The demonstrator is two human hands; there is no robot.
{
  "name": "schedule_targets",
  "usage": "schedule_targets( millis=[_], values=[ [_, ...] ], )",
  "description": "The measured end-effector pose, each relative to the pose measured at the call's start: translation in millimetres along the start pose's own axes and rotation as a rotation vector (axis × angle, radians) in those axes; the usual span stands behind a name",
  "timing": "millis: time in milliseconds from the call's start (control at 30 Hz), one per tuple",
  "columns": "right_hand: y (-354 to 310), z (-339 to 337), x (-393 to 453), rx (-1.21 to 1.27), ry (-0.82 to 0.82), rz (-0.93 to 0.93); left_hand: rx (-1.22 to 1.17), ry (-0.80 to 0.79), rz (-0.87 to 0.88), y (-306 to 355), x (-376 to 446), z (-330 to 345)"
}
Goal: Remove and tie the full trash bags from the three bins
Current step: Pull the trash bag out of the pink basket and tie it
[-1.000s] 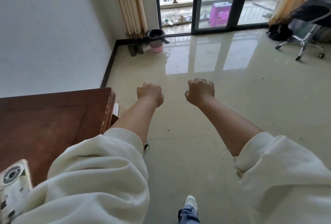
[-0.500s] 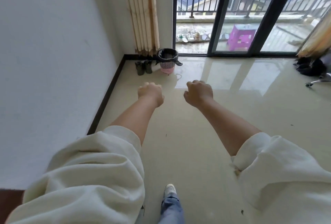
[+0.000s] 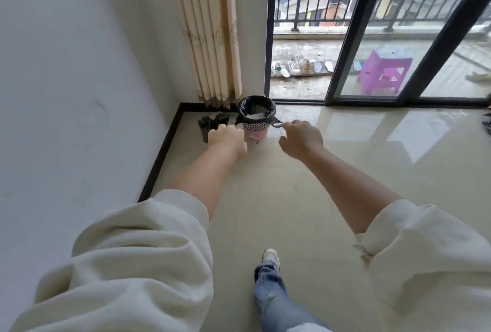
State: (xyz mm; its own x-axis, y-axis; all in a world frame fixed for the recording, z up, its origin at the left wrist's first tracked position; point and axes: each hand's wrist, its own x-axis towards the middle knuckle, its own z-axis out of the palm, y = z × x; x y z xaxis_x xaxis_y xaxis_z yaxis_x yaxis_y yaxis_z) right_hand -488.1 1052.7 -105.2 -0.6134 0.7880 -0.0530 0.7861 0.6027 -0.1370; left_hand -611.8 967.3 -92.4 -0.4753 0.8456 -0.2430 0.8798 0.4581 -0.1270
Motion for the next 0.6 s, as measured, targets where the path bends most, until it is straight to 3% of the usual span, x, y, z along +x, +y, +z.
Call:
schedule_targets(
  millis=[367, 600],
  values=[
    [-1.4, -3.5, 355.0, 0.080, -0.071, 0.008, 0.017, -0.070, -0.007, -78.7, 332.8, -57.0],
    [12.5, 51.0, 546.4, 0.112, -0.129, 0.185, 0.057, -0.151, 0.099, -128.5, 544.9, -47.0]
  ],
)
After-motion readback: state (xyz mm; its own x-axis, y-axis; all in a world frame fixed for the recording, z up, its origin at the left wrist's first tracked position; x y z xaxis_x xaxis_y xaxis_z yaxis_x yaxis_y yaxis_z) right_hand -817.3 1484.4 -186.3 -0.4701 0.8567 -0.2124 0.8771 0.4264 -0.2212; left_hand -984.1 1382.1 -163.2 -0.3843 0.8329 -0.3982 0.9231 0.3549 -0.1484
